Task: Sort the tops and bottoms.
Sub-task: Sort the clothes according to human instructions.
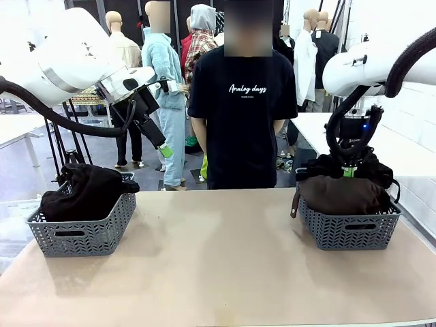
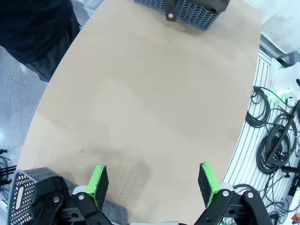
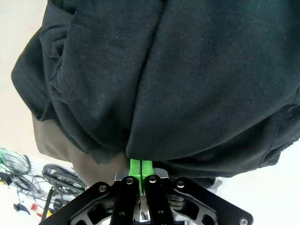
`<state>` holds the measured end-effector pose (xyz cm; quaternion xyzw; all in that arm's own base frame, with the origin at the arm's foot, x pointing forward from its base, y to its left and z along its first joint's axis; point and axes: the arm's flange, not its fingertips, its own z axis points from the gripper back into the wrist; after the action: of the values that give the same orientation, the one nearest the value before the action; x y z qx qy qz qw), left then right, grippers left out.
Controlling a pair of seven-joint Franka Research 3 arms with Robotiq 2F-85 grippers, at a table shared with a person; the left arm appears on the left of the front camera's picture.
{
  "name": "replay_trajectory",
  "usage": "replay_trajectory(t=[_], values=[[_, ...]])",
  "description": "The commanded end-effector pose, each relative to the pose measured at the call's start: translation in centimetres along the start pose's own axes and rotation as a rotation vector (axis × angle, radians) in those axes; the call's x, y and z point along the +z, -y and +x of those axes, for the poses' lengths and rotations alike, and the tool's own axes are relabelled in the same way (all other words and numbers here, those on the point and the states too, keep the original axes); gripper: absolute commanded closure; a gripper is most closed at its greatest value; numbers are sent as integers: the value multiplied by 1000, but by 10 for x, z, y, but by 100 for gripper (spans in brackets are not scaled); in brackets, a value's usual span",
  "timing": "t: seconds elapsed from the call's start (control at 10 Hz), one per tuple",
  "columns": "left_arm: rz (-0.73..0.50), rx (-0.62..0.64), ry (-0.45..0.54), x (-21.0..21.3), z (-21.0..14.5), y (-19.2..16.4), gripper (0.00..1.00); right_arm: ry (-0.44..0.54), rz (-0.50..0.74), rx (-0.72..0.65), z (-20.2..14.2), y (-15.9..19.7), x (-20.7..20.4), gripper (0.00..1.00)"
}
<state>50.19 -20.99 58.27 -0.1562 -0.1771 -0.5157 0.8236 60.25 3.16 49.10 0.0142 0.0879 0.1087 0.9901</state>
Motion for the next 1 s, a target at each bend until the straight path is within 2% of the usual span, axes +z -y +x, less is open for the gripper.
replay_trajectory(t=[0.0, 0.2, 0.3, 0.4, 0.8, 0.9], values=[[1, 1, 3, 2, -1, 1, 0, 5, 25, 12, -2, 0, 10, 100], [1, 1, 3, 2, -1, 1, 0, 20, 32, 3, -4, 3, 16, 100], [1, 1, 3, 2, -1, 1, 0, 23, 35, -1, -5, 3, 18, 93], [1, 1, 3, 2, -1, 1, 0, 22, 40, -7, -6, 4, 20, 80], [1, 1, 3, 2, -1, 1, 0, 17, 49, -8, -7, 3, 21, 1], [1, 1, 3, 2, -1, 1, 0, 19, 54, 0, -7, 3, 22, 0]])
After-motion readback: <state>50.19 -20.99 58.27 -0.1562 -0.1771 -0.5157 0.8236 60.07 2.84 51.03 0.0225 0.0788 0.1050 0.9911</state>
